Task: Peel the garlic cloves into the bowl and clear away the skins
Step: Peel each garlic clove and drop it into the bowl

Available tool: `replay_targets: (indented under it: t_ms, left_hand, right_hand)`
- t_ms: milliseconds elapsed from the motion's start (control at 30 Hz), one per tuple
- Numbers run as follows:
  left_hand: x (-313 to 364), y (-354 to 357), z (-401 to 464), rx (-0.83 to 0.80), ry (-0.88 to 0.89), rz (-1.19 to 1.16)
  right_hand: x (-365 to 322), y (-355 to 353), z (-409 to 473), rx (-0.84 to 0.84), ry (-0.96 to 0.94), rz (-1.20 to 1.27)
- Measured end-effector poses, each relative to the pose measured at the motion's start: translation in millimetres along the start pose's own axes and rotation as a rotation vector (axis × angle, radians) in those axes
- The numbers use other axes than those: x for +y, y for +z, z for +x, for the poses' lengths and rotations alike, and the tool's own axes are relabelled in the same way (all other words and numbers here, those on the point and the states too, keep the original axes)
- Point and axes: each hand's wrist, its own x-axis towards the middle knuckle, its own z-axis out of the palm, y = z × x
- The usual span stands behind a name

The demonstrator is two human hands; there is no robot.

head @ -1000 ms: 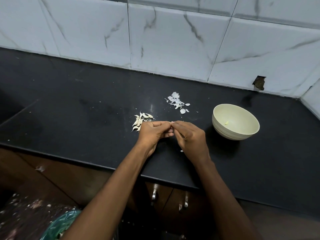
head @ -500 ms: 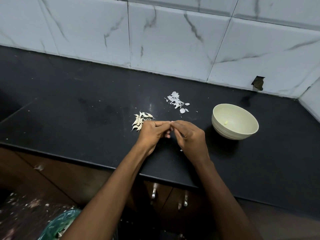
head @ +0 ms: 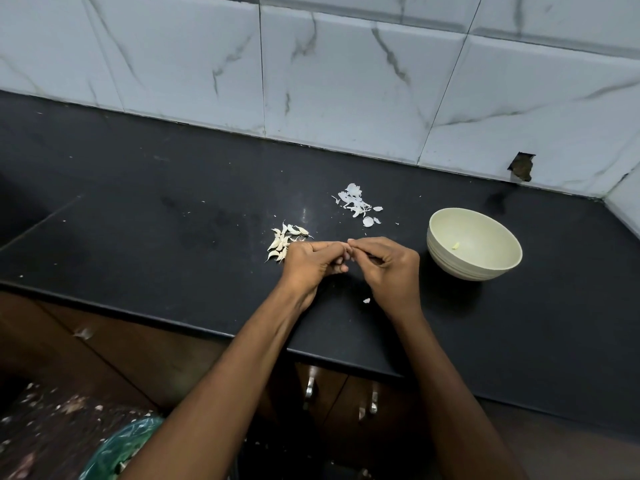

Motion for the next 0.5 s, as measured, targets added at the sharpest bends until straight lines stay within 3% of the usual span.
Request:
replay_targets:
  t_ms: [267,500]
  left_hand:
    - [-1.1,-2.2,-2.6,-0.026,0.01,-0.025]
    - [-2.5,2.6,-2.3,0.113,0.035,0.063]
  right_hand:
    - [-2.4,-3.5,0.2,0.02,0.036,-0.011]
    - [-5.3,-1.0,-3.8,-0.084,-0.076,-0.088]
